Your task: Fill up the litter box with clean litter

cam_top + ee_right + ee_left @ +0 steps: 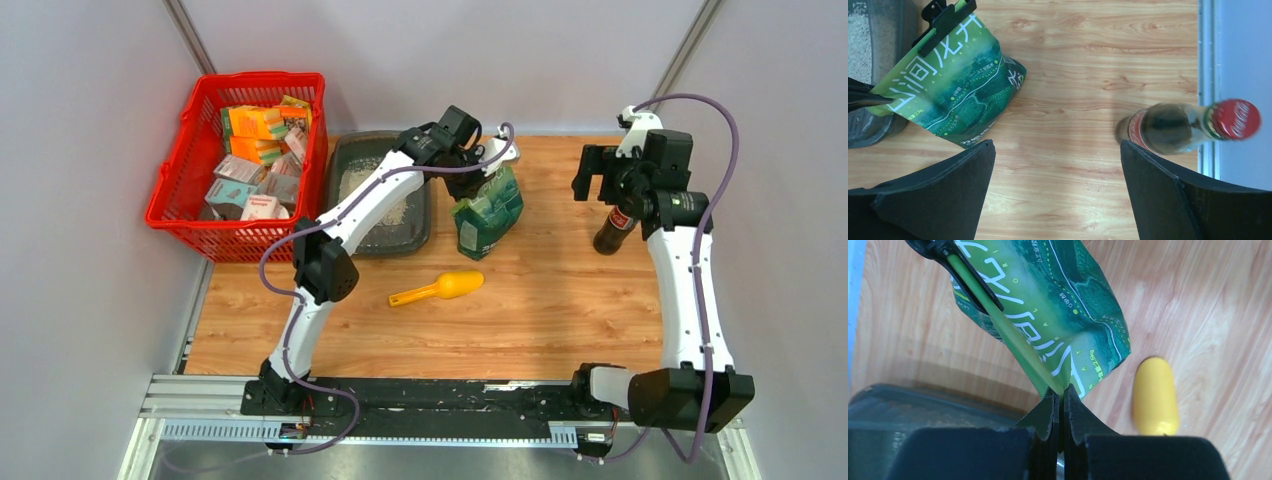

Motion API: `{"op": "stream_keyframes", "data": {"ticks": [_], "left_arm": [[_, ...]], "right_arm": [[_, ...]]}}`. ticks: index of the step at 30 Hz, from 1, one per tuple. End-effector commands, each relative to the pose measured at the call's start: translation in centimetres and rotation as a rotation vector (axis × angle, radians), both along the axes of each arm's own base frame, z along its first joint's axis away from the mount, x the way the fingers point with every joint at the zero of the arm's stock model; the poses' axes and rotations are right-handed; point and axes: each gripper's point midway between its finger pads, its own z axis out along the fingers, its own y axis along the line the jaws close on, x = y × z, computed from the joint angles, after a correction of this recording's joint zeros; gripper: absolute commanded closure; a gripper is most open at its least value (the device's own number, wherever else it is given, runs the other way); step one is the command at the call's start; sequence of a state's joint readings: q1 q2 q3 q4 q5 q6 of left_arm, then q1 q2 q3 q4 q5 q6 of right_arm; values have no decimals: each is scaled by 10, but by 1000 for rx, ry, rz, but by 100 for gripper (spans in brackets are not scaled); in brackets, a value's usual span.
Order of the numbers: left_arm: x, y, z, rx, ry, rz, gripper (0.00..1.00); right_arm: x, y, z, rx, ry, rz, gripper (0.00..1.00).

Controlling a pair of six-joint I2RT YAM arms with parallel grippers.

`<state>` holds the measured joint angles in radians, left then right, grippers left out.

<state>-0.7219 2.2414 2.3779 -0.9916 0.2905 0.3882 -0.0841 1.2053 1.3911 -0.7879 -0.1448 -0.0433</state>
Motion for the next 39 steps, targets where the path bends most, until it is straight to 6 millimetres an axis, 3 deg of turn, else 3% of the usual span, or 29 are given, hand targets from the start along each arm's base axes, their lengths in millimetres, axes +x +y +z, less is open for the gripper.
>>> {"op": "stream_keyframes", "data": {"ticks": [1,4,8,10,11,14,17,21,25,29,32,37,39], "left_arm": [[40,3,88,-86,-383,-172,100],[55,7,104,-97,-476,-188,100],[59,1,111,-135,-491,-173,100],[52,-6,113,-212,-411,-126,83],[49,-8,115,-241,-390,-121,70],[50,-23,114,-335,-333,-79,59],[58,-38,101,-351,-342,-59,57],[67,-49,75,-314,-341,-49,57],[59,-46,65,-293,-280,-45,59],[39,-40,83,-329,-236,-50,57],[29,-36,72,-306,-209,-75,56],[27,-21,35,-171,-176,-79,56],[30,-17,24,-138,-174,-73,60]], "right_arm": [[21,12,21,3,-64,106,0],[31,15,18,10,-51,131,0],[42,22,13,45,-29,163,0],[44,24,10,65,-10,163,0],[47,24,9,69,-2,161,0],[46,23,7,65,7,161,0],[41,26,3,49,14,201,0],[31,50,6,73,-15,375,0],[32,59,11,72,-60,454,0],[40,59,9,81,-57,445,0],[45,58,4,98,-41,433,0],[52,58,4,93,-56,442,0],[58,60,2,83,-64,473,0]]}}
